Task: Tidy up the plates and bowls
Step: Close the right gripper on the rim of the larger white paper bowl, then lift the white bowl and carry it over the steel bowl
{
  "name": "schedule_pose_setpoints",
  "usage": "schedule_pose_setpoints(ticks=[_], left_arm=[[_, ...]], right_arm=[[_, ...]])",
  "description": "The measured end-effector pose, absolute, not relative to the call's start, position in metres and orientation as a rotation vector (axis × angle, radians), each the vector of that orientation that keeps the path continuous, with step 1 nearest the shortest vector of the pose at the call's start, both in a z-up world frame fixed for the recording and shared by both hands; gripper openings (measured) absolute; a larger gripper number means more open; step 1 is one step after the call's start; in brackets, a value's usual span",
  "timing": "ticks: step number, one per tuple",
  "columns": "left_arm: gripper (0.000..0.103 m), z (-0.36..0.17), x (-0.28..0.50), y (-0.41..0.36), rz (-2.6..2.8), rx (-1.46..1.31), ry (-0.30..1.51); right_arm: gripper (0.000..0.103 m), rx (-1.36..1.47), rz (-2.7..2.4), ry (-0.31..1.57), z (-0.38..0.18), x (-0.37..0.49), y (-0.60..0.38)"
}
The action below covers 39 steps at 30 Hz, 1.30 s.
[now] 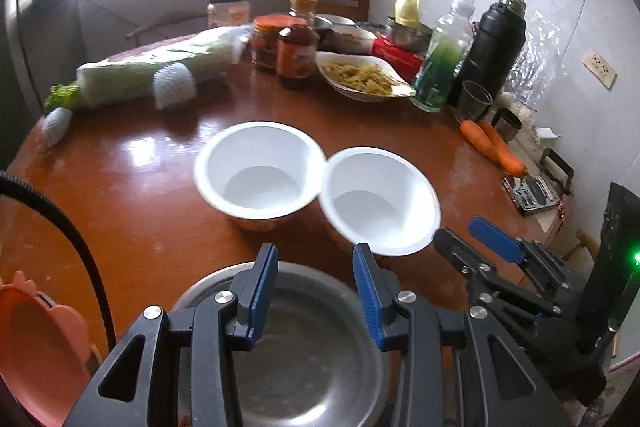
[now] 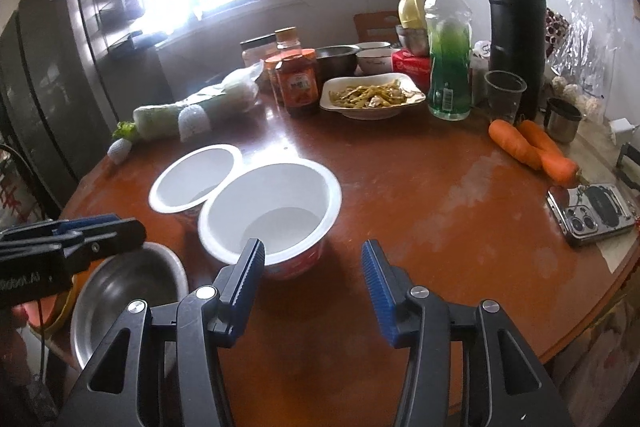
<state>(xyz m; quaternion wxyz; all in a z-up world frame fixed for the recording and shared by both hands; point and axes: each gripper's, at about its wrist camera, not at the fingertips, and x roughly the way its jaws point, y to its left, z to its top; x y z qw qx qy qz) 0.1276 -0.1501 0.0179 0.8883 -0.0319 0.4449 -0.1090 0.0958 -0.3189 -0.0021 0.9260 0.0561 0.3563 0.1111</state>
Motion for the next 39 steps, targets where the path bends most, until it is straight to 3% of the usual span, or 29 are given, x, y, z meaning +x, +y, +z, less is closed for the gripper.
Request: schedule_pose_setpoints(ticks=[21,26,32,39], left_arm=[[0.039,-0.015,0.175,-0.179,-0.175,-0.11,1.068],[0.039,-0.021,0.179,-0.181,-0.186,-0.125,1.08],[0.031,-0.026,0.181,-0.188,-0.218,-0.137,1.082],[0.031,-0.018,0.174,-0.187,-0.224,-0.127,1.049]], right_arm=[[0.052,0.124,0.339,0.803,-0.022,0.151,-0.329],[0.04,0.135,0.36,0.797,-0.026,0.153,-0.329],[0.025,0.119,0.37,0.796,-0.026,0.149,-0.328],[0.023,0.117,0.364,0.785,-0.021,0.141,-0.328]])
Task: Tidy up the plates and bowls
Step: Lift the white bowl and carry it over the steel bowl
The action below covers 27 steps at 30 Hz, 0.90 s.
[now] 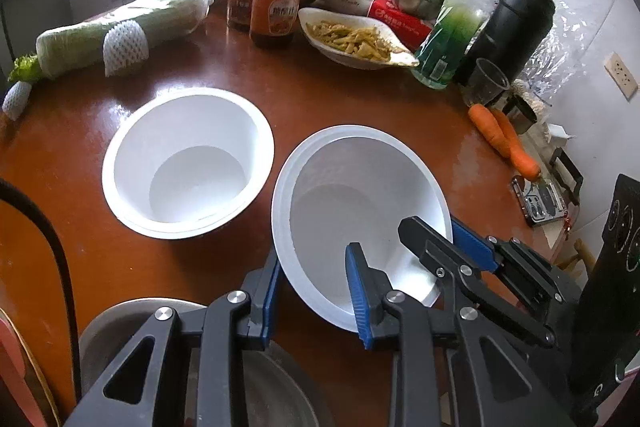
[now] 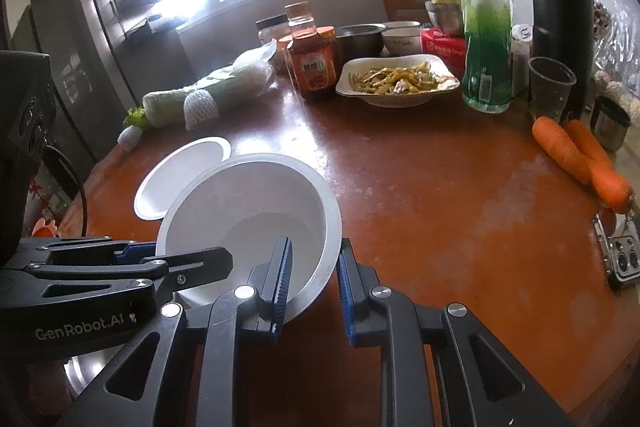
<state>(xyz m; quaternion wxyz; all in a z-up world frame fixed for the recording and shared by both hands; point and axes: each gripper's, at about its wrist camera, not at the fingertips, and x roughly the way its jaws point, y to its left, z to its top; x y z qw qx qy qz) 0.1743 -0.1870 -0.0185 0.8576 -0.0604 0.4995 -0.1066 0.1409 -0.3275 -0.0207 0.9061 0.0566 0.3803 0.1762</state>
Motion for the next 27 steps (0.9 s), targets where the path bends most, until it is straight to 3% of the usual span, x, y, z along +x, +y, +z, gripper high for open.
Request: schedule_pose_setpoints(ticks=[27], left_arm=[[0.029,0.039,0.108,-0.139,-0.171,-0.14,0.884]], right_arm=[[0.023,0.036,0.44,0.649,0.042,0.091,-0.281]])
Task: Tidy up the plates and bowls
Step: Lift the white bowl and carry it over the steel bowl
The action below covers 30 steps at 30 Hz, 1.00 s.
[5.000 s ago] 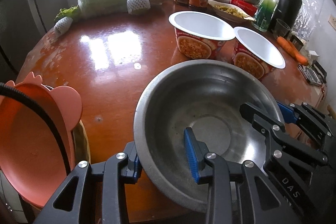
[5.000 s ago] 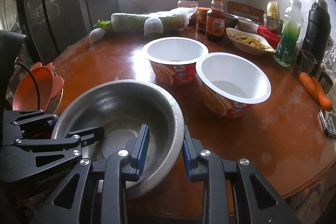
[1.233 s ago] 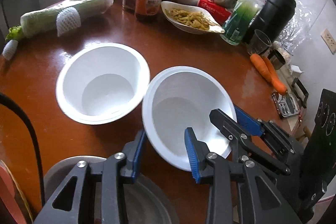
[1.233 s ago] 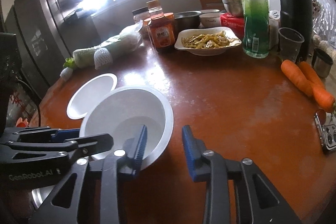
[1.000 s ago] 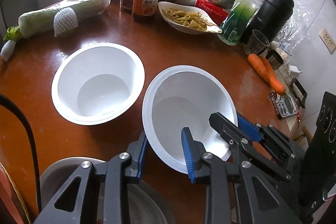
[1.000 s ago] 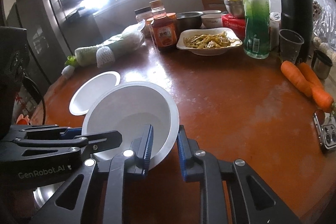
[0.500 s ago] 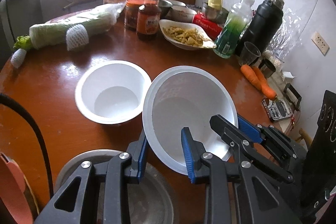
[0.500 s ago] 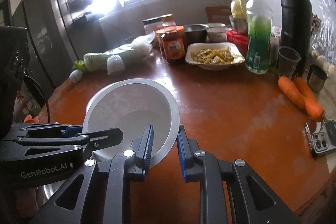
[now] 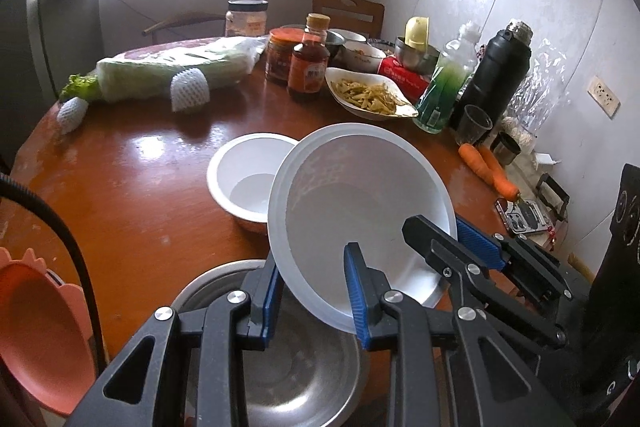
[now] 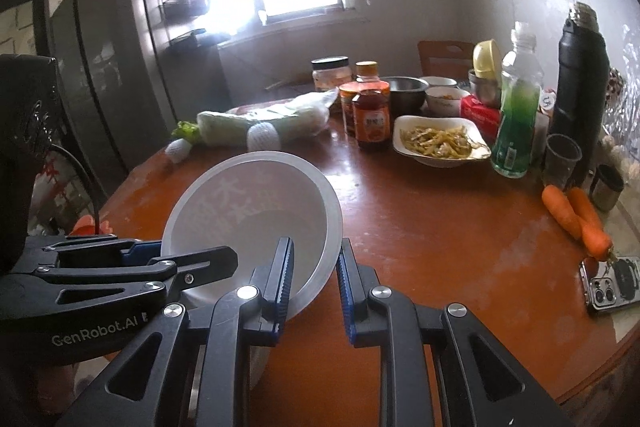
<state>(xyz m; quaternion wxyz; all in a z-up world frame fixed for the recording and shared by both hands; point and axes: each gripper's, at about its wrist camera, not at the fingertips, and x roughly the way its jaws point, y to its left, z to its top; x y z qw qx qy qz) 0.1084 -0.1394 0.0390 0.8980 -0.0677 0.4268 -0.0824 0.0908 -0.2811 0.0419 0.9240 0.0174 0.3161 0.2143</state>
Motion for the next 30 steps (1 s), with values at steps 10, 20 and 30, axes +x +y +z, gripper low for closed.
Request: schedule_pose_setpoints(ticks=[10,20,30], left_arm=[[0.029,0.05,0.079,-0.12,-0.148,-0.137,0.851],[0.029,0.044,0.06,-0.101,-0.126,-0.146,0.862],[0.029,0.024,0.049,-0.09,-0.103,-0.159,0.912]], right_arm=[[0.023,0.014,0.472,0.618,0.054,0.066,-0.261],[0.023,0.001,0.504,0.63,0.051,0.05,-0.241],[0.023,-0.028,0.538,0.668,0.038,0.035,-0.228]])
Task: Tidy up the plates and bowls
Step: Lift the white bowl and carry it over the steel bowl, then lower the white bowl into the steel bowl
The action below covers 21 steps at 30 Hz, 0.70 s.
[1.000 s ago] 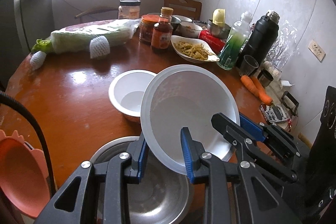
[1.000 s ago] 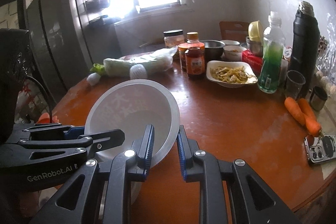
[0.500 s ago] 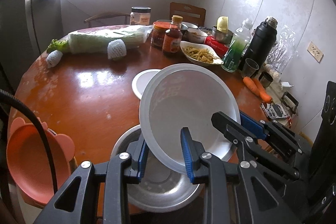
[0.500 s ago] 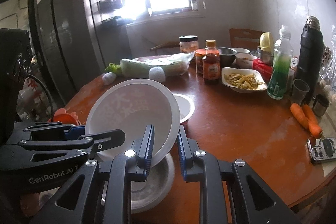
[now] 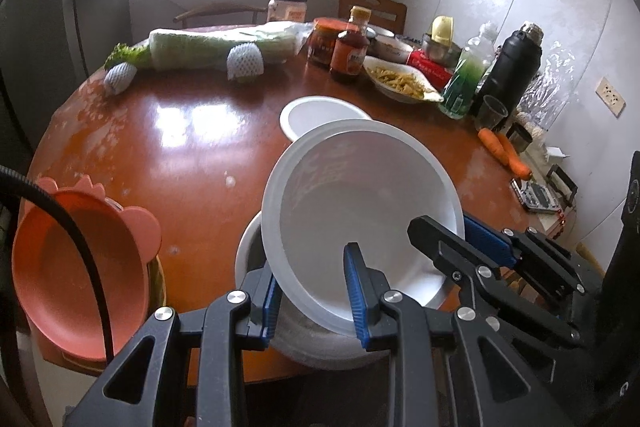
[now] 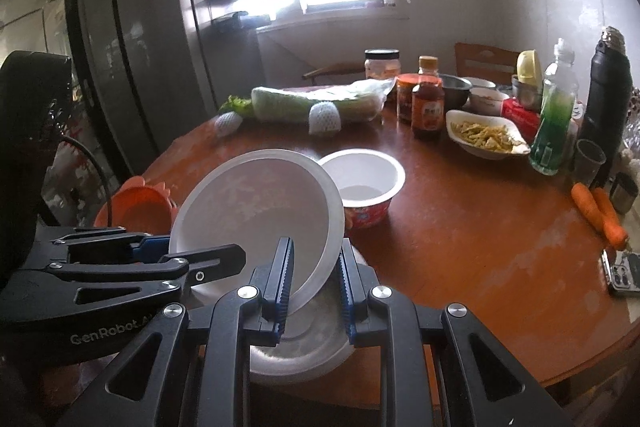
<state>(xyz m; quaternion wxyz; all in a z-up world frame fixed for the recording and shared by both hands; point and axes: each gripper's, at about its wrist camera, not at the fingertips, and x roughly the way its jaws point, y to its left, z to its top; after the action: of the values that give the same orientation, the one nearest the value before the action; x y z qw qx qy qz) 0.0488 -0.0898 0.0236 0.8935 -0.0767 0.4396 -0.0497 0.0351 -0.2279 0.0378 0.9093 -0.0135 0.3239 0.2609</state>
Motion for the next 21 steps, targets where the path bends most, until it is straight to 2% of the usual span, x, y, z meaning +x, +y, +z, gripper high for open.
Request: schedule_pose_setpoints(ticks=[21], left_arm=[[0.029,-0.005,0.052,-0.096,-0.095,-0.126,0.989]], right_arm=[[0.024,-0.026,0.561,0.742,0.013,0.035,-0.231]])
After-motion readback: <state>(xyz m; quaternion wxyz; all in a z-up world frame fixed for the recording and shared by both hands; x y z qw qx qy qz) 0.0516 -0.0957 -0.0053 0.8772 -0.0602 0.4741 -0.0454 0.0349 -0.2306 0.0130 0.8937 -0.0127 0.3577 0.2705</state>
